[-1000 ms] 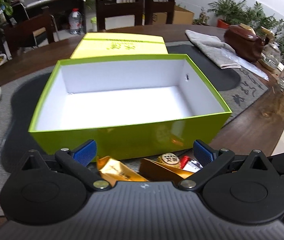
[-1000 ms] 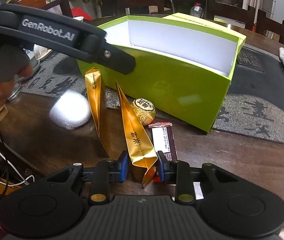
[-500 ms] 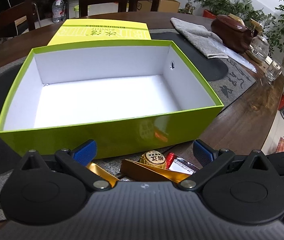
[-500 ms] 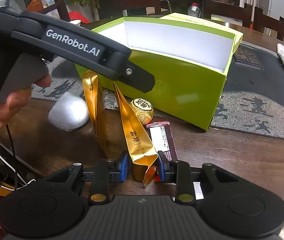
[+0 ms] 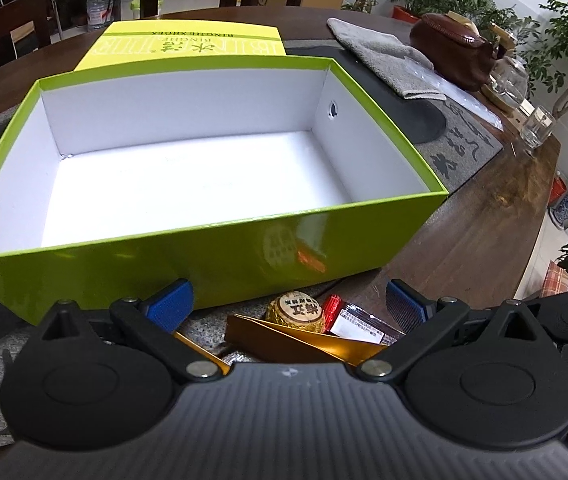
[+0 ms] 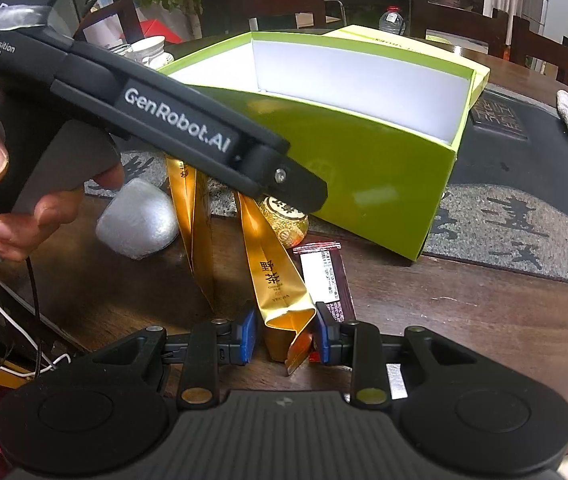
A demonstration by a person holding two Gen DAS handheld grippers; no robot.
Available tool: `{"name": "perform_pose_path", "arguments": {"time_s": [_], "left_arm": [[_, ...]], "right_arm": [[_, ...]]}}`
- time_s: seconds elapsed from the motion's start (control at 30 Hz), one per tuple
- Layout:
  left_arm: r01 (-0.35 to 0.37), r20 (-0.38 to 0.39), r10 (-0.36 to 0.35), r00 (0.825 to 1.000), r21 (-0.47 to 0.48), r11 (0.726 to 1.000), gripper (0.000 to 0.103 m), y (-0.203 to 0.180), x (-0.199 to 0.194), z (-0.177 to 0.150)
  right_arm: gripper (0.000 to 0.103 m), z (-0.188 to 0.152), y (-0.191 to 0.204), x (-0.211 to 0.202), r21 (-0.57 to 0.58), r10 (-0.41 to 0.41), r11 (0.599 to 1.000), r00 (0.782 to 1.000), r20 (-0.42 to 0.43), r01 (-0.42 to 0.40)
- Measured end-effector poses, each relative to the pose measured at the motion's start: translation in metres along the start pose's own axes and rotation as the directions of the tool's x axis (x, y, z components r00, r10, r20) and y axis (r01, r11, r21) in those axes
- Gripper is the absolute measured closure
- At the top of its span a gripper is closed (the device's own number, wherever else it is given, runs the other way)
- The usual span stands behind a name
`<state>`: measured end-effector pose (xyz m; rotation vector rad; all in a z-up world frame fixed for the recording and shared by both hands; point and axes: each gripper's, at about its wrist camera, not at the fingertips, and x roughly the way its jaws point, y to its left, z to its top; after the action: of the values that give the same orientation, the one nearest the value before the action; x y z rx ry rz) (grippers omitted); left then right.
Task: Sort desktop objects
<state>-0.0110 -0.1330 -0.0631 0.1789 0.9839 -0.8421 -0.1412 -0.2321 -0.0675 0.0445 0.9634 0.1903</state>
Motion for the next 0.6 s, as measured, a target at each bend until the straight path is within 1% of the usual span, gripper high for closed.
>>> {"name": "perform_pose_path", "arguments": {"time_s": [0.03,0.17,0.3,0.47,0.6], "left_arm": [[0.012,-0.001,-0.012,1.0,0.0,1.0,0.011,-0.0002,-0.0002,-0.0001],[0.045,0.002,-0.045,0.999,0.002,0.999,0.02,-0.001,-0.0023,-0.0001],[0.044,-0.002,-0.044,0.999,0.001,0.999,0.02,-0.0005,-0.0029,-0.002],[0.018,0.001,-0.018,1.0,-0.004,1.0,0.02,0.0021,-0.0042,-0.0038],[0.03,-0.015,-0.031,0.999,-0.011,0.999,0.02,0.004,-0.0014,-0.0042]], "right_arm": [[0.074,0.0,0.0003,0.0,-0.004,-0.002,1.0,1.0,-0.001,0.002],[0.074,0.0002,0.0028,-0.0006,-0.026,-0.012,1.0,1.0,-0.001,0.012],[0.074,0.0003,0.0041,-0.0003,-0.036,-0.019,0.999,1.0,-0.001,0.019],[0.074,-0.0017,0.0023,0.0001,-0.022,-0.021,1.0,1.0,0.001,0.021],[0.074,-0.0018,-0.0012,-0.0001,-0.007,-0.019,1.0,1.0,0.003,0.019]]}}
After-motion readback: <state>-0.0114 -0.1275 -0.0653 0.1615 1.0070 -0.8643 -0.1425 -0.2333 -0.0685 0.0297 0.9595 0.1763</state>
